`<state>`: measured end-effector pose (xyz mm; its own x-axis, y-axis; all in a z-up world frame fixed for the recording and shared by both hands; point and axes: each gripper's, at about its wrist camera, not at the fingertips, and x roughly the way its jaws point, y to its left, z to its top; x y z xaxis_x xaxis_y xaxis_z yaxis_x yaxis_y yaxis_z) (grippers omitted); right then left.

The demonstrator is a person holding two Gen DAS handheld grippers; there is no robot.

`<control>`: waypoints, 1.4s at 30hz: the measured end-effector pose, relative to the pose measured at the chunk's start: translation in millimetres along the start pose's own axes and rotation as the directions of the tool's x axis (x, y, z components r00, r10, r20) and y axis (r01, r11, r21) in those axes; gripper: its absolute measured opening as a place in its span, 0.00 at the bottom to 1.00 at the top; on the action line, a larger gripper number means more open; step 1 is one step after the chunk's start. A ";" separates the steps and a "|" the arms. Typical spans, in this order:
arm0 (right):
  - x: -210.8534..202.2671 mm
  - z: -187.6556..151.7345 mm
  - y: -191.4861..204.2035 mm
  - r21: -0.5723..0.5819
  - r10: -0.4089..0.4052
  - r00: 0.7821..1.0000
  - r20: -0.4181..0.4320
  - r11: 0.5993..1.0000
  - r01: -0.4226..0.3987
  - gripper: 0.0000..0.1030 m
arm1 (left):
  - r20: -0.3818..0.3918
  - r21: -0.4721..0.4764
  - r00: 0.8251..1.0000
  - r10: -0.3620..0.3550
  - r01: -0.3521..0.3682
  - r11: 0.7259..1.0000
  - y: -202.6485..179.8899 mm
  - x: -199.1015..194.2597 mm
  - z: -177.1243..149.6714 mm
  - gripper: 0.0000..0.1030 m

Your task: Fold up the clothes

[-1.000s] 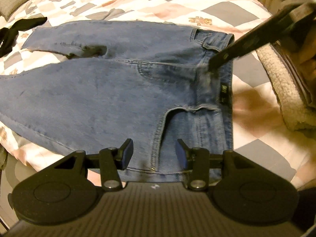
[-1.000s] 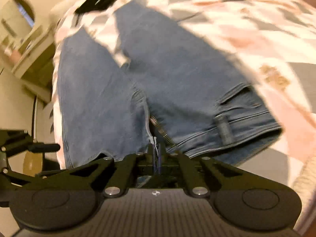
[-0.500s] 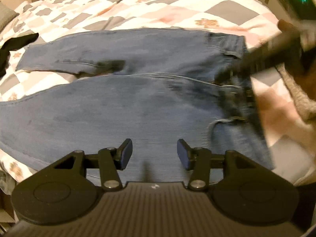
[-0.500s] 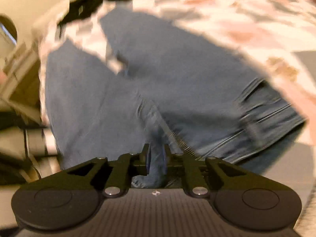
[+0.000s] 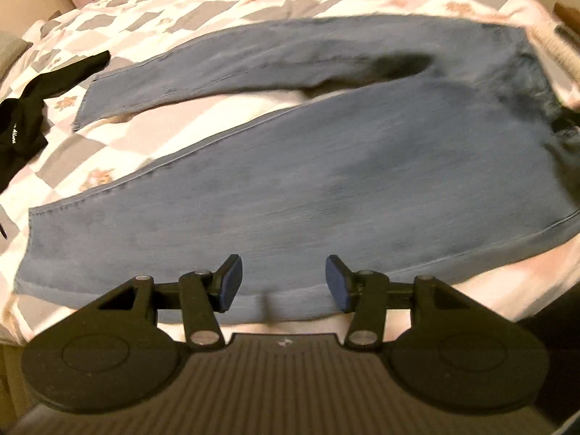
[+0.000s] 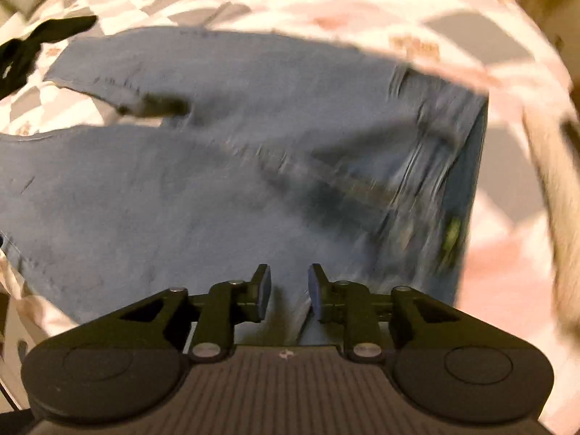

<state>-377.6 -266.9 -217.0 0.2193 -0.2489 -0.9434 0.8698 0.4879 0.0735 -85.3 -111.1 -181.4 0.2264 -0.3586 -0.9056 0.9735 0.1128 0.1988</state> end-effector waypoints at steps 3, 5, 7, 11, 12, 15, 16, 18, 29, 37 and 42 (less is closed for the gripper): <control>12.6 -27.7 3.5 0.018 -0.105 0.989 -0.107 0.994 0.107 0.38 | -0.067 -0.018 0.998 -0.012 0.011 1.000 22.6 32.4 -8.1 0.45; 12.5 -38.9 0.8 0.026 -0.147 0.978 -0.147 0.988 0.152 0.38 | -0.112 -0.022 0.993 -0.023 0.021 1.000 27.2 47.5 -16.2 0.48; -1.0 -35.2 5.6 0.025 -0.173 0.977 -0.124 0.984 0.177 0.39 | -0.126 -0.018 0.992 -0.022 0.020 1.000 28.9 52.9 -21.1 0.48; -10.1 -26.7 18.9 0.045 -0.083 0.997 0.008 0.996 0.083 0.39 | -0.007 -0.018 1.000 0.001 -0.001 1.000 30.2 18.1 -12.9 0.45; -11.6 -24.8 22.4 0.048 -0.055 0.998 0.041 0.997 0.053 0.41 | 0.031 -0.020 1.000 -0.004 0.005 1.000 29.8 10.9 -11.3 0.47; 16.3 -35.7 29.6 0.004 -0.062 0.997 -0.044 0.998 0.062 0.43 | 0.025 0.007 1.000 0.009 -0.009 1.000 20.2 22.6 -11.8 0.59; 24.4 -41.3 29.5 -0.007 -0.078 0.994 -0.072 0.997 0.078 0.43 | -0.027 0.025 0.999 0.024 -0.024 0.999 15.9 35.9 -13.5 0.54; 22.1 -42.8 21.9 0.023 -0.093 0.992 -0.087 0.995 0.095 0.44 | -0.112 0.040 0.993 0.043 -0.038 0.998 15.1 53.0 -21.4 0.52; -18.1 -35.4 56.4 0.272 -0.134 0.990 -0.032 0.952 0.138 0.44 | -0.011 -0.082 0.996 0.086 -0.087 0.993 141.1 4.9 -3.0 0.43; -60.0 -41.3 176.1 0.502 -0.153 0.988 0.026 0.857 0.120 0.56 | 0.038 0.052 0.999 0.008 -0.010 0.999 197.2 -49.9 15.4 0.55; -100.3 -48.8 244.3 0.567 -0.144 0.986 0.088 0.821 0.069 0.68 | 0.042 0.085 0.999 -0.017 0.013 0.996 223.4 -82.6 6.5 0.56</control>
<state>-208.7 -81.9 -120.2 0.1299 -0.3890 -0.9120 0.9797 -0.0914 0.1786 113.6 -62.3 -59.7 0.2109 -0.3994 -0.8922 0.9756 0.0290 0.2177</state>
